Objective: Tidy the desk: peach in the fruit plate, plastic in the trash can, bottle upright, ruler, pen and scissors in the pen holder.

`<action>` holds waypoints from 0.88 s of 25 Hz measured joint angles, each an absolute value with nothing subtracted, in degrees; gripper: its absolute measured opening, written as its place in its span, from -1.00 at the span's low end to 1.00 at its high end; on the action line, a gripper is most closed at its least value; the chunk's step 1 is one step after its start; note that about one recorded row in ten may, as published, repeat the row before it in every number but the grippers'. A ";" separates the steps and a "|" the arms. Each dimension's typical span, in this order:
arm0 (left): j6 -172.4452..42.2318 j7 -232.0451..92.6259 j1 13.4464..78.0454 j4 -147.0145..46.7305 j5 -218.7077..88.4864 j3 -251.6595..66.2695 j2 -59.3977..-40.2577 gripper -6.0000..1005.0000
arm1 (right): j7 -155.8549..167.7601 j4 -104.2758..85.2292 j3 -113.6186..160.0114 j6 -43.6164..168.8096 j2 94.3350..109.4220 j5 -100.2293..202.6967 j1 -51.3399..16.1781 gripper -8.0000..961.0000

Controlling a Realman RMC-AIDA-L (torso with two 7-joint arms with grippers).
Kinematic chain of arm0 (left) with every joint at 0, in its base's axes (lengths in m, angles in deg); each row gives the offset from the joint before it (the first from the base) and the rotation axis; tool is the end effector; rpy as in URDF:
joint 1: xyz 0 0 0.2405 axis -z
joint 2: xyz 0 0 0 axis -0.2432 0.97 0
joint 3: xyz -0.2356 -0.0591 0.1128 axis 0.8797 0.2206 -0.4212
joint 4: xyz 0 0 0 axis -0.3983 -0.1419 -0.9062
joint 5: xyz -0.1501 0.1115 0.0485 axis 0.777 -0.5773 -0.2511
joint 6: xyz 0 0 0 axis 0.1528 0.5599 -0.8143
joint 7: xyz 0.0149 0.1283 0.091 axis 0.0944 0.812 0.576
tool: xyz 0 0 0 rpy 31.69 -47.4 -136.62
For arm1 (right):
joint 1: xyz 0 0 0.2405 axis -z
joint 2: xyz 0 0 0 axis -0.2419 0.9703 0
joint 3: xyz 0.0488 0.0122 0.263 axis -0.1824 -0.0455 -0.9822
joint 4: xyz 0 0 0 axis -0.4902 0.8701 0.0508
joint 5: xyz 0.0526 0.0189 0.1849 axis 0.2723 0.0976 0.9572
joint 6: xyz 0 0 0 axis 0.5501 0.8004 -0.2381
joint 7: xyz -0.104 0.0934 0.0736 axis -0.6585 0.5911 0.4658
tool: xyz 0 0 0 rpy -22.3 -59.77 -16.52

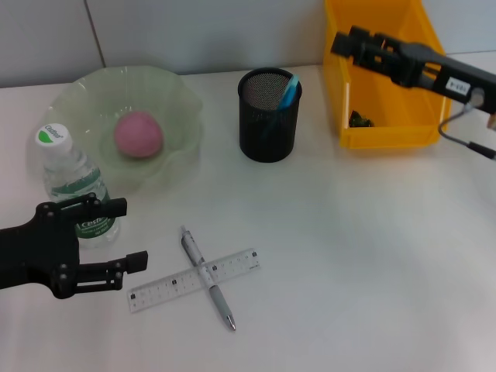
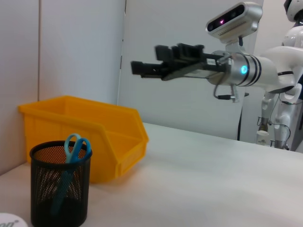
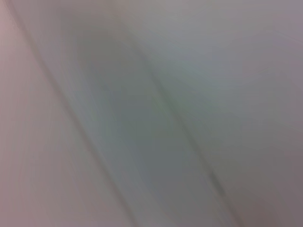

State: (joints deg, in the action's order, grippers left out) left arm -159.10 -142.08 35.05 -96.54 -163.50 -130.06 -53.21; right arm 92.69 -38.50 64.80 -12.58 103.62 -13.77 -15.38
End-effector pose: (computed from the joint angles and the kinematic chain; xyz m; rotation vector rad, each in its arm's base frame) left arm -0.2668 0.2776 0.0120 -2.7940 -0.3711 -0.7454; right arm 0.2309 0.3652 0.0381 -2.3193 0.8599 1.2436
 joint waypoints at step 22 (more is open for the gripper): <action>-160.32 -142.07 36.08 -95.57 -162.06 -131.21 -53.44 0.55 | 99.80 -53.30 64.87 -28.46 103.42 -55.79 -16.69 0.49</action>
State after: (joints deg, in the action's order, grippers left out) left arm -160.32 -142.07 36.08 -95.57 -162.06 -131.21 -53.44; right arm 99.80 -53.30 64.87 -28.46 103.42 -55.79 -16.69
